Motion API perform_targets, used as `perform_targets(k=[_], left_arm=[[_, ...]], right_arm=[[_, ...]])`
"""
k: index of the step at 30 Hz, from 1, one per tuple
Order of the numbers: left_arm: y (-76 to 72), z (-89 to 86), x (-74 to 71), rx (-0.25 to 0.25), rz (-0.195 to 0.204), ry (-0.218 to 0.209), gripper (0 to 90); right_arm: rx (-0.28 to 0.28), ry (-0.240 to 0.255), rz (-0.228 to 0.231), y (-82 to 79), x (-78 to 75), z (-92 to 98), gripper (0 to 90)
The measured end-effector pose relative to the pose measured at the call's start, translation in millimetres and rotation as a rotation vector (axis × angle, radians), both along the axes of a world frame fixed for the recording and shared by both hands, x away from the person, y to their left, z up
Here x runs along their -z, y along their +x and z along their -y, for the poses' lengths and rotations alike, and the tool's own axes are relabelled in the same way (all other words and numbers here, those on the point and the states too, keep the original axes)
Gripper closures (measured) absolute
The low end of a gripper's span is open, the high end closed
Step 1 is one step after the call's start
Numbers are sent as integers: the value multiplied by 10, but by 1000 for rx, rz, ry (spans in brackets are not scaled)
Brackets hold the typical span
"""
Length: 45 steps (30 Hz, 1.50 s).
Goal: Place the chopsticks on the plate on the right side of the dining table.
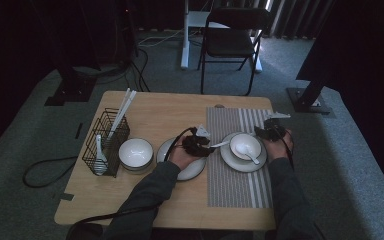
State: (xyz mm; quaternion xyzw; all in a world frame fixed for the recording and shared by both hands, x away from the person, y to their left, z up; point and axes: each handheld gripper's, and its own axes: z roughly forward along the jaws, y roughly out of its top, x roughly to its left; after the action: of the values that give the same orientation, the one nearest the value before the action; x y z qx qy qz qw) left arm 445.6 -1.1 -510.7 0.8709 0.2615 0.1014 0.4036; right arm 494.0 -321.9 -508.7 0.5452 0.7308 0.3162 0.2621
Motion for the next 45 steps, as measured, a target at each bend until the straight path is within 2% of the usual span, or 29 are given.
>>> perform_targets(k=[9, 21, 33, 45], left_arm=[[15, -30, -8, -13, -2, -13, 566], [15, -29, 4, -10, -3, 4, 556], [23, -32, 11, -37, 0, 15, 543], [62, -57, 22, -49, -27, 16, 516]], right_arm=[[-3, -12, -8, -16, -13, 10, 502], [-6, -24, -18, -41, -10, 41, 502], [-3, -19, -18, -81, -9, 90, 502], [-1, -13, -12, -133, -8, 108, 501]])
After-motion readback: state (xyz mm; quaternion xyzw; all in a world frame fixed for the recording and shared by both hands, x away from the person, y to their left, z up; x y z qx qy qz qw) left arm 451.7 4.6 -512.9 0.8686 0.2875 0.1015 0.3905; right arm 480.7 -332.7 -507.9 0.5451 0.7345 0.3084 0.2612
